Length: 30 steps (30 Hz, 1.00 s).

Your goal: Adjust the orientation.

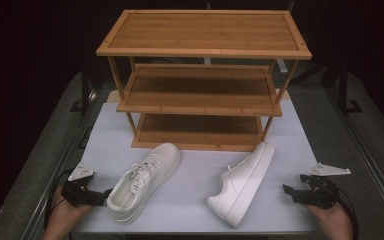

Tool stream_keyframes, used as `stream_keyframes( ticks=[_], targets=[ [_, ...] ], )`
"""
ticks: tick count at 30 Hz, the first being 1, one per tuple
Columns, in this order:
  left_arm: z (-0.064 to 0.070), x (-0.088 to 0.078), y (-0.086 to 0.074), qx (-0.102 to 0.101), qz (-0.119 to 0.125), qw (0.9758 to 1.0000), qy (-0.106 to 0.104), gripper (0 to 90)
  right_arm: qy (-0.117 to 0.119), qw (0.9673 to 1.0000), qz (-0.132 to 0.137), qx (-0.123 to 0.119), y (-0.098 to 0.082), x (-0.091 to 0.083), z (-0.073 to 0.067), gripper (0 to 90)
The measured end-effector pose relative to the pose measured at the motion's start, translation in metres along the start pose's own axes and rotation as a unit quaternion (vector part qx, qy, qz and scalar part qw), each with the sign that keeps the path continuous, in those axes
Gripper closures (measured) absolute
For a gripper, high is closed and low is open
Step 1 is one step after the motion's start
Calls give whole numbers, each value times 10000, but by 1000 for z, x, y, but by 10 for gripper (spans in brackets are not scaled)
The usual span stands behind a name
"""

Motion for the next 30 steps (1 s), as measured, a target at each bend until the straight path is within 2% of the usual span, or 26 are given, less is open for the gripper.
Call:
stream_keyframes(
  ticks=[4, 6, 8, 12, 20, 25, 30],
  targets=[
    [0, 0, 0, -11, 15, 10000, 4, 0, 435, 9990, 141, -31, 7, -10, -5, 670],
    [0, 0, 0, -3, 13, 10000, 3, 0, 552, 9982, 231, -76, 13, -16, -9, 805],
    [0, 0, 0, -3, 13, 10000, 3, 0, 691, 9965, 439, -194, 22, -23, -13, 898],
    [0, 0, 0, -5, 10, 10000, 2, 0, 1051, 9912, 781, -203, 40, -35, -21, 900],
    [0, 0, 0, -8, 11, 10000, -4, 0, 1387, 9835, 1123, -285, 76, -41, -38, 900],
    [0, 0, 0, -10, 14, 10000, -6, 0, 1506, 9812, 1148, -376, 89, -34, -46, 900],
    [0, 0, 0, -14, 12, 10000, -9, 0, 1556, 9805, 1134, -399, 96, -27, -48, 900]
  ],
)
Point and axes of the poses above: each handheld gripper's, and its own axes: x roughly forward along the jaws, y roughly out of its top, z roughly to its right, the point moved 6 cm from there along x, roughly forward along the jaws, and after that the axes turned 2 degrees about -x, right-handed, at the moved point
